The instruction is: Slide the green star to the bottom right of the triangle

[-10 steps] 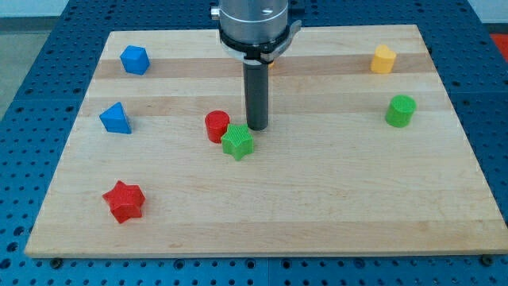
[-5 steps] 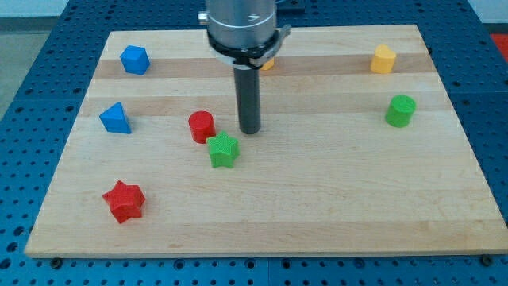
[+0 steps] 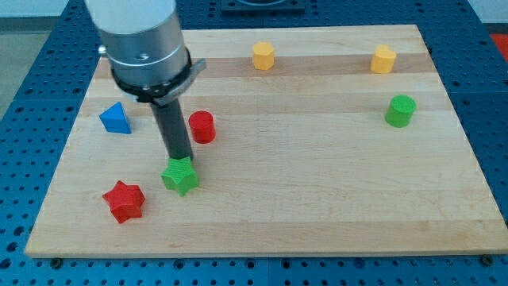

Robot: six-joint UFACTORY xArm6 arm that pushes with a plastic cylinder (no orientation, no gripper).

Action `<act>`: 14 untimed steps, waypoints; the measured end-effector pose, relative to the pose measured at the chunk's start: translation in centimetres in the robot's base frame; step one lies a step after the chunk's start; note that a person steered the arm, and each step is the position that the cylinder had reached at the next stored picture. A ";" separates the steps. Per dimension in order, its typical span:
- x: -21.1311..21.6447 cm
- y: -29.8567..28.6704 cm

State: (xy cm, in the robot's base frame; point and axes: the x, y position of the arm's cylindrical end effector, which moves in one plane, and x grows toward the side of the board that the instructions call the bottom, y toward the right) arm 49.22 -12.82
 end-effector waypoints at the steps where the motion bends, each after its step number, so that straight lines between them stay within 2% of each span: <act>1: 0.0 1.4; 3: 0.4 6.0; 5: 6.1 5.9; 6: 6.3 4.7; 8: 1.7 1.9; 14: 3.1 -12.8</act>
